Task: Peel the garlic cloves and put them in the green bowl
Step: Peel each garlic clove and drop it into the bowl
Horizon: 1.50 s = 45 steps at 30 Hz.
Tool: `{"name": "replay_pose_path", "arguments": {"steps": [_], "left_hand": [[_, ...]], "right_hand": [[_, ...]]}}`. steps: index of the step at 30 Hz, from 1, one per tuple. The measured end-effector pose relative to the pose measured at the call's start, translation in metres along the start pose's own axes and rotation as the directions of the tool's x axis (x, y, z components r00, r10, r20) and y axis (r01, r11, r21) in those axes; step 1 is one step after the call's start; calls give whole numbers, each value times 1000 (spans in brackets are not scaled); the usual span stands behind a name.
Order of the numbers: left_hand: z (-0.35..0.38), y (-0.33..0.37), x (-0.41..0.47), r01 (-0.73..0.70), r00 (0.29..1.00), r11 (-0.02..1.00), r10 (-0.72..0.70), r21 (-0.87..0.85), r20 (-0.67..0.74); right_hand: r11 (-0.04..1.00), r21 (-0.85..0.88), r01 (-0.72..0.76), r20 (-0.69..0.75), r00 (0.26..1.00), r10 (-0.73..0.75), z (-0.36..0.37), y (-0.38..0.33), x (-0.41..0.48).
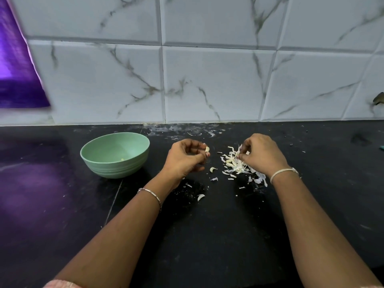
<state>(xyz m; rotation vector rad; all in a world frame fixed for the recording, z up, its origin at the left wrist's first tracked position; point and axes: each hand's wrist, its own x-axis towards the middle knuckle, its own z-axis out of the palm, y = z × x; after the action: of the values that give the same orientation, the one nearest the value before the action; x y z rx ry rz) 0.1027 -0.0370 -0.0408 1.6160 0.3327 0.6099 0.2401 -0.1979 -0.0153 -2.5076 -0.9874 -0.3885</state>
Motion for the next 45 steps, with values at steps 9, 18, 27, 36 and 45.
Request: {"name": "replay_pose_path", "arguments": {"steps": [9,18,27,36,45], "left_hand": [[7,-1,2,-120,980,954,157,274,-120],[7,4,-2,-118,983,956,150,267,-102],[6,7,-4,-120,981,950,158,287,-114],[8,6,-4,-128,982,945,164,299,-96],[8,2,-1,-155,977,937,192,314,-91]], "right_hand": [[659,752,-36,107,992,-68,18,-46,-6],[498,858,-125,131,991,23,16,-48,-9],[441,881,-174,164,985,61,18,-50,-8],[422,887,-185,163,983,87,17,-53,-10],[446,876,-181,165,983,75,17,-52,-10]]}}
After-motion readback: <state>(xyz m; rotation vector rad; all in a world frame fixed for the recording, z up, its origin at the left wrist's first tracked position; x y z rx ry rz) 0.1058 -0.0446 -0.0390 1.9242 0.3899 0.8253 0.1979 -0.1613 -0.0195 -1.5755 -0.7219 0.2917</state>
